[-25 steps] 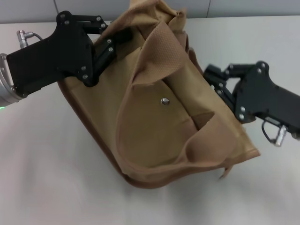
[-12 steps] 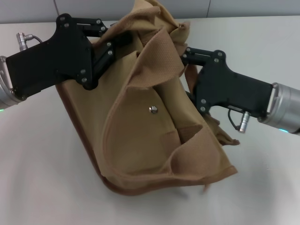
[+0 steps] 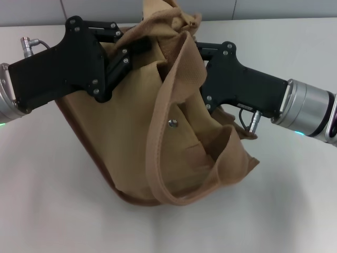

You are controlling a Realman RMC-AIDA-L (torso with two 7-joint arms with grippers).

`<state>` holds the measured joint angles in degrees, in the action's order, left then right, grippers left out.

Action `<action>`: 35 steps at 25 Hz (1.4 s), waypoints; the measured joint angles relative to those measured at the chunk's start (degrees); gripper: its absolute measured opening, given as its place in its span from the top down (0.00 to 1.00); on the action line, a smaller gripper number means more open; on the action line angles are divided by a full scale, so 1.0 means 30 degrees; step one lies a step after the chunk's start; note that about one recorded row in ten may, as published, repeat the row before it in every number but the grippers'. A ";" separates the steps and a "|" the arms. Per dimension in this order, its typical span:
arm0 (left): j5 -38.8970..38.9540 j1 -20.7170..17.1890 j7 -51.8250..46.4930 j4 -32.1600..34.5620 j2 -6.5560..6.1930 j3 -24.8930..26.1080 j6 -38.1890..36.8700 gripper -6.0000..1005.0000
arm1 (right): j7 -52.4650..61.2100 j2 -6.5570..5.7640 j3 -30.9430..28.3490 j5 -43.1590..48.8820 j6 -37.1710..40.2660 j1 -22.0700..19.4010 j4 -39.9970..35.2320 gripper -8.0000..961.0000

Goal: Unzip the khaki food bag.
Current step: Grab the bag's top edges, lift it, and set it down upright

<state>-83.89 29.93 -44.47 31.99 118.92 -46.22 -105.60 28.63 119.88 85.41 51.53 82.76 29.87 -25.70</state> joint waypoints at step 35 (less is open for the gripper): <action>0.0288 -0.0149 0.0023 -0.0023 0.0001 0.0076 -0.0128 0.92 | -0.1491 -0.0045 0.4138 -0.2630 -0.1946 -0.1470 -0.2319 0.99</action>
<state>-83.02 29.48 -44.40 31.92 118.92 -45.99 -105.99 24.15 119.74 97.82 43.64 76.92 25.46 -32.66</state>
